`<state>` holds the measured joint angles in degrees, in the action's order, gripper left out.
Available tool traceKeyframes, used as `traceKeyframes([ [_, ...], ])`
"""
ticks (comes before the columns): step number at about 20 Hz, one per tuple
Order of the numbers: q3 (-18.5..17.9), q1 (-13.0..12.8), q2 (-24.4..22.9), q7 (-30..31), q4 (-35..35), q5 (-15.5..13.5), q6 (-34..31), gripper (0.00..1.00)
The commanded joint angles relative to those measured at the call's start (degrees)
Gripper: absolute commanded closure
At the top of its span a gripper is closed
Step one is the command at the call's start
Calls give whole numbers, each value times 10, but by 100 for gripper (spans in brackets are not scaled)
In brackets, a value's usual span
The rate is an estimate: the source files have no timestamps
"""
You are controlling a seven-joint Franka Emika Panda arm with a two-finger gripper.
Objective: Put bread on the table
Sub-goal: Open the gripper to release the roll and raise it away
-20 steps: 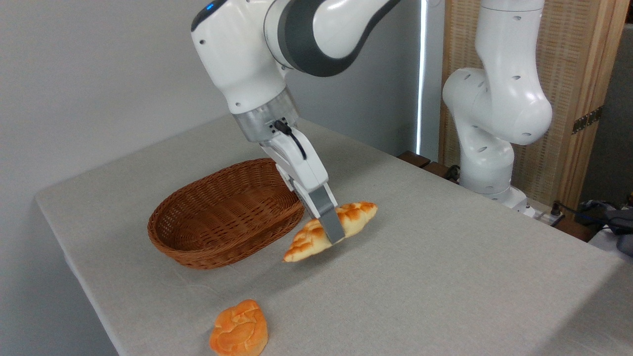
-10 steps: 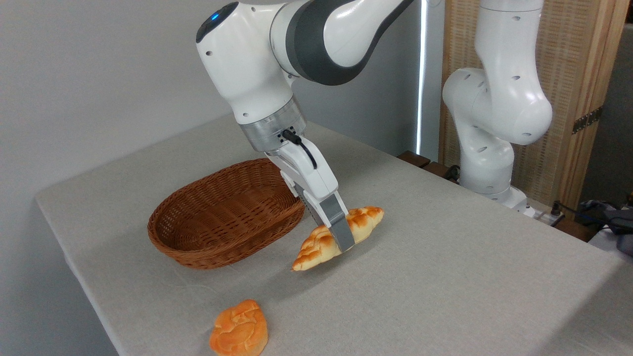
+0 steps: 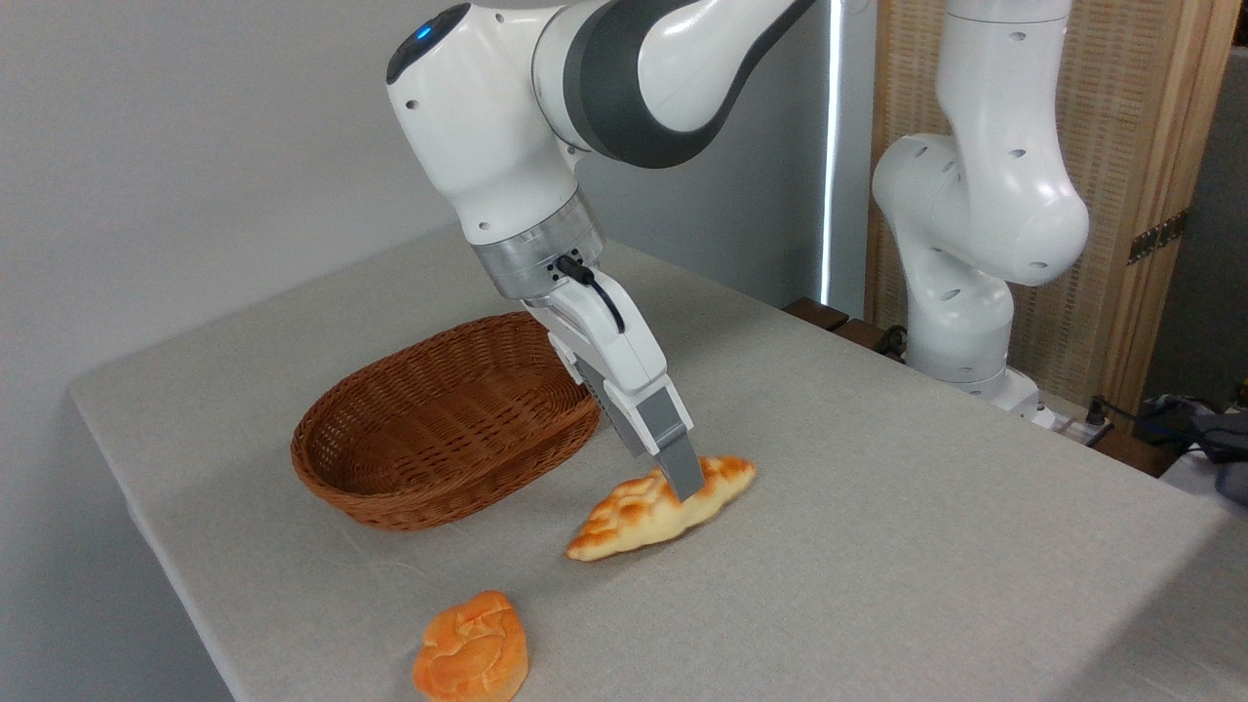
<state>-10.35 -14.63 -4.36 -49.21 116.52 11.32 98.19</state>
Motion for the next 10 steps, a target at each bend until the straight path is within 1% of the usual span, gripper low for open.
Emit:
traceKeyframes([
  [1,-7,-5,-5,0,-2,1,2,0],
  [2,-6,-5,-5,3,-4,0,1,0],
  [3,-1,-7,-6,17,-7,-1,-1,0],
  [4,3,-12,-7,48,-14,-2,-5,0],
  [5,14,-14,-7,87,-34,-9,-10,0],
  [6,28,-14,-5,127,-60,-30,-17,0],
  [7,33,-14,1,165,-92,-49,-33,0],
  [8,33,-14,8,188,-127,-64,-59,0],
  [10,33,-12,14,193,-190,-108,-90,0],
])
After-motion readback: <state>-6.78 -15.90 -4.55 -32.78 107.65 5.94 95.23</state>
